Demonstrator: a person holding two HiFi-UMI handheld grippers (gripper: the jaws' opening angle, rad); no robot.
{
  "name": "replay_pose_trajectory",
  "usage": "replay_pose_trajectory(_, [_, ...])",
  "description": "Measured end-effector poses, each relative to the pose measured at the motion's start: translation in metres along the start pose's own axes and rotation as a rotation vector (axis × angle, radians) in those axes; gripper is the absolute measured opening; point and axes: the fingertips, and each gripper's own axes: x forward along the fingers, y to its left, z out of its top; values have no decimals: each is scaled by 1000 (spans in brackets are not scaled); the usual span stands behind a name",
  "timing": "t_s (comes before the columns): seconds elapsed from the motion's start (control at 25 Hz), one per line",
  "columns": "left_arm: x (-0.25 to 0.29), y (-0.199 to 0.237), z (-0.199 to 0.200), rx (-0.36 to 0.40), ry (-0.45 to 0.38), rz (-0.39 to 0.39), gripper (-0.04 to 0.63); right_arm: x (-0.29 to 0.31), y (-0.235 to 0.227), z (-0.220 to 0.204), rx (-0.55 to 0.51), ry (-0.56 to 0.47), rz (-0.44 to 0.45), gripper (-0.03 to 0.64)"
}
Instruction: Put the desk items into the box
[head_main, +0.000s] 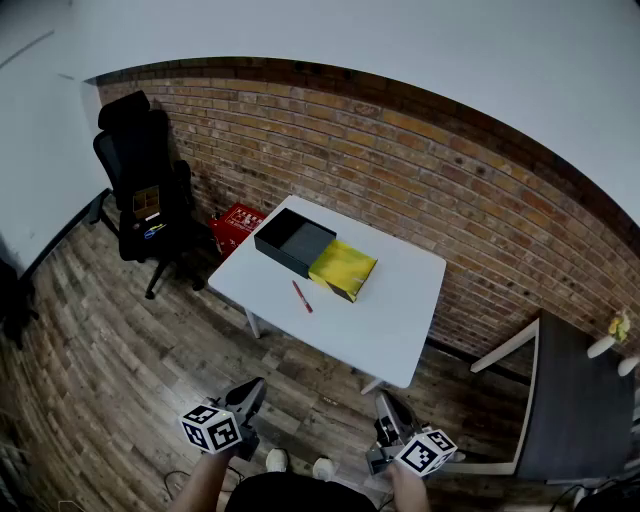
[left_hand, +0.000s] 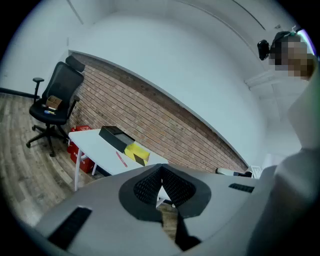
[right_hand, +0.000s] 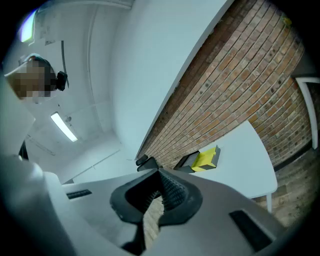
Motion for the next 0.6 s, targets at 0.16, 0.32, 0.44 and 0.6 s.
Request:
replay_pose_trajectory(0.16, [-5, 7, 9, -20, -26, 6, 14, -2, 6, -4, 10, -7, -10, 21])
replay_pose_trajectory(0.32, [-2, 12, 15, -38, -33, 1, 14, 6, 9, -3, 6, -9, -9, 21])
replay_pose_trajectory(0.44, [-1, 13, 18, -50, -31, -8, 14, 9, 10, -3, 10, -14, -14, 21])
replay_pose_trajectory(0.6, [-4, 16, 22, -57, -35, -17, 14, 12, 14, -4, 46, -23, 7, 21])
